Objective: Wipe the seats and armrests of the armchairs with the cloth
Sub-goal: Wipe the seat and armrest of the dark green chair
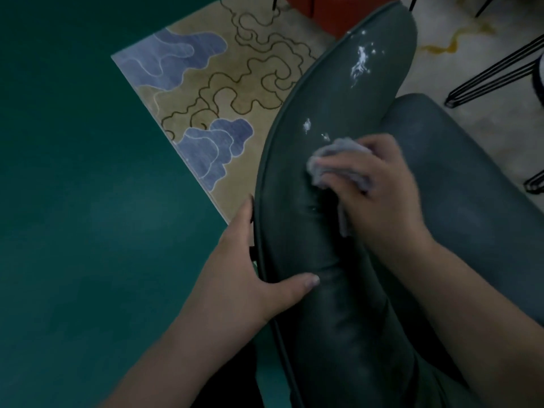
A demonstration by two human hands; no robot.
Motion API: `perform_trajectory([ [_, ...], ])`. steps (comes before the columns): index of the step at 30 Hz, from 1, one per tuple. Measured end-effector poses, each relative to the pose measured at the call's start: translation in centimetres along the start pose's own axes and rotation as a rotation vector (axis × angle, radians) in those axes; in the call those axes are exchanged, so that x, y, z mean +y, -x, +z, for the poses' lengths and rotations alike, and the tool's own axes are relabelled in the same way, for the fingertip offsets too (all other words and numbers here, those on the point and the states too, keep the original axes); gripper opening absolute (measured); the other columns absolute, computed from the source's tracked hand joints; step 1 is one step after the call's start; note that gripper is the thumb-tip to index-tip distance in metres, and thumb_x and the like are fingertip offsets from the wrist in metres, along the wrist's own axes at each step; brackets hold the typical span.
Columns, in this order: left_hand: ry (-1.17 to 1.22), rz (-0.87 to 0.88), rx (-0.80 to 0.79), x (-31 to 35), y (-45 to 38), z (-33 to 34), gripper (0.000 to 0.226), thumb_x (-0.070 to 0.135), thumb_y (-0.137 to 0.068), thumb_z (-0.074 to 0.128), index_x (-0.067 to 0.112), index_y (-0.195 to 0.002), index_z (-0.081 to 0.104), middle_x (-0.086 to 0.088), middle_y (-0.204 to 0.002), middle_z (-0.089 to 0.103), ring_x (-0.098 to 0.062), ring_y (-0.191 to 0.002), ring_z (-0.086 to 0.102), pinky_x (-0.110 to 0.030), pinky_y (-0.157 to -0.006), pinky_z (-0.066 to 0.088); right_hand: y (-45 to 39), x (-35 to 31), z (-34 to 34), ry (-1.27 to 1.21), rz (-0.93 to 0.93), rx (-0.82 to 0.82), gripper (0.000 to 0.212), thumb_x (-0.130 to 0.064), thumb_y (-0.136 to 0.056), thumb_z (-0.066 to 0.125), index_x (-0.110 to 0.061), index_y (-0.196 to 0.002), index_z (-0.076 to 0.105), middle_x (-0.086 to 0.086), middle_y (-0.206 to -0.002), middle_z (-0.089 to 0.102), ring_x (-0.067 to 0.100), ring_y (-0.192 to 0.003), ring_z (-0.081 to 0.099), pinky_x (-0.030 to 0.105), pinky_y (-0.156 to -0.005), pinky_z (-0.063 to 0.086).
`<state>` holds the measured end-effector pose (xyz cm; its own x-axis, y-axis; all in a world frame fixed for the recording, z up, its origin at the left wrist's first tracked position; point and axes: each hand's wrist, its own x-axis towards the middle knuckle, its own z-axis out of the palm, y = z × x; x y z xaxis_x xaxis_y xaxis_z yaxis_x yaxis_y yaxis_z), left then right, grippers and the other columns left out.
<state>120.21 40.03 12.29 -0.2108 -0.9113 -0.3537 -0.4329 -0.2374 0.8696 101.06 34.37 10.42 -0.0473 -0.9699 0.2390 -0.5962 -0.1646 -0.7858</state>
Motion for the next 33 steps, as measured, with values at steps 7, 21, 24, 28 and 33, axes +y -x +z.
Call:
perform_trajectory([
  [7, -0.051, 0.073, -0.096, -0.4, -2.8, -1.6, 0.089, 0.053, -0.054, 0.081, 0.064, -0.126, 0.030, 0.032, -0.116, 0.057, 0.016, -0.101, 0.055, -0.001, -0.077, 0.043, 0.3, -0.9, 2.5, 0.017, -0.005, 0.014, 0.017, -0.021, -0.086, 0.068, -0.029, -0.101, 0.070, -0.002, -0.105, 0.047, 0.014, -0.100, 0.052, 0.017, -0.089, 0.042],
  [21, -0.060, 0.128, -0.248, -0.1, -8.3, -4.0, 0.111, 0.062, -0.054, 0.074, 0.052, -0.146, 0.013, 0.040, -0.128, 0.046, 0.015, -0.103, 0.056, -0.016, -0.086, 0.051, -2.3, 0.8, 2.0, -0.153, 0.525, 0.364, 0.018, -0.012, -0.088, 0.066, -0.028, -0.094, 0.069, 0.009, -0.109, 0.058, 0.008, -0.070, 0.064, 0.007, -0.063, 0.047],
  [24, -0.023, 0.171, -0.230, 0.1, -9.6, -3.8, 0.097, 0.056, -0.061, 0.073, 0.050, -0.144, 0.024, 0.043, -0.120, 0.050, 0.014, -0.101, 0.058, -0.008, -0.080, 0.049, -2.1, -0.3, 3.0, -0.172, 0.408, 0.442, 0.016, -0.025, -0.087, 0.064, -0.038, -0.095, 0.070, 0.006, -0.109, 0.058, 0.000, -0.071, 0.061, 0.005, -0.062, 0.045],
  [28, -0.028, 0.176, -0.206, 0.5, -11.4, -3.4, 0.099, 0.049, -0.062, 0.076, 0.046, -0.146, 0.024, 0.037, -0.126, 0.051, 0.013, -0.108, 0.056, -0.014, -0.090, 0.048, -3.0, -0.7, 4.2, 0.025, 0.191, 0.242, 0.022, -0.023, -0.085, 0.069, -0.025, -0.106, 0.072, 0.004, -0.106, 0.051, 0.011, -0.098, 0.054, 0.013, -0.086, 0.044],
  [33, -0.076, 0.149, -0.228, 1.4, -11.9, -4.0, 0.107, 0.053, -0.058, 0.079, 0.052, -0.146, 0.018, 0.048, -0.126, 0.041, 0.021, -0.109, 0.049, 0.000, -0.082, 0.041, -2.8, 1.4, 1.4, -0.115, 0.576, 0.402, 0.018, -0.013, -0.085, 0.069, -0.025, -0.098, 0.070, 0.010, -0.112, 0.055, -0.009, -0.090, 0.054, 0.002, -0.084, 0.037],
])
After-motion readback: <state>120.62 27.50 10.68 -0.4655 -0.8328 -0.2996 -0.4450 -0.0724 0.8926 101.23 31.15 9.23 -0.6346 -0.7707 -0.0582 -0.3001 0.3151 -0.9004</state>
